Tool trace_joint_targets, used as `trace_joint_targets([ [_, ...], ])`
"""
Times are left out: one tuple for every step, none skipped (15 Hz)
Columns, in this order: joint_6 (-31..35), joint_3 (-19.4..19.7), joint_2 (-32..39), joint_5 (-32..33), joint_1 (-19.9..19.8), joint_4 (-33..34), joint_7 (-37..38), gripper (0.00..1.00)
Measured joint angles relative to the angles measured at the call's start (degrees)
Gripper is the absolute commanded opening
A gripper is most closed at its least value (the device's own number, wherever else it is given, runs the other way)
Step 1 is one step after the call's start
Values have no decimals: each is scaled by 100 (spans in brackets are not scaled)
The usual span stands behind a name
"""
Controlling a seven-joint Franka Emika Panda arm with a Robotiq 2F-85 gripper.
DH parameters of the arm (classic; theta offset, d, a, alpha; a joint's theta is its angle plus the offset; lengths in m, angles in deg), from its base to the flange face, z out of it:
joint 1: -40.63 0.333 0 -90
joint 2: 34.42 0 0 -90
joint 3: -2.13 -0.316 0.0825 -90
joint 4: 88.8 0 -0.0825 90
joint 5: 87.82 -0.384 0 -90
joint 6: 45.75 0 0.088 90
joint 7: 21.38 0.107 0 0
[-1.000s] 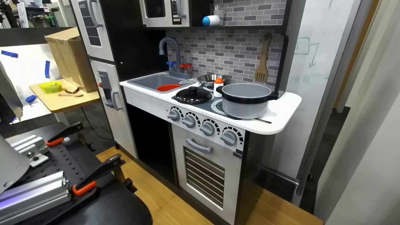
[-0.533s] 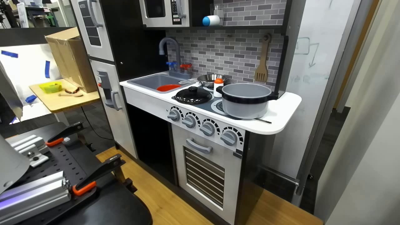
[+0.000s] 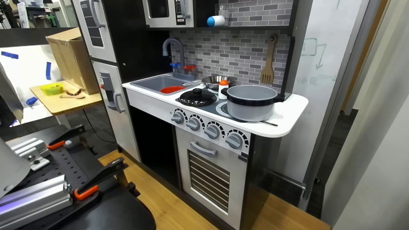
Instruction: Use the black lid to cover the grey pot
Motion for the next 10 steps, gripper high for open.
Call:
trace_joint_targets([
  [33,-41,76,63,-19,0,14,100],
  [94,-94,180,151,-59,1,29,100],
  [208,-154,298,282,-114,10,65,100],
  [369,-219,435,425,-194,19,118,100],
  [540,-275,588,552,-284,33,188,100],
  [714,-340,747,723,-390,50,312,100],
  [877,-414,909,899,-523,64,491,100],
  [1001,-499,1081,1066,-667,87,703,100],
  [1040,-586,1241,1193,-802,121,940,100],
  [1042,-655,1394,1255,-908,158,1173,100],
])
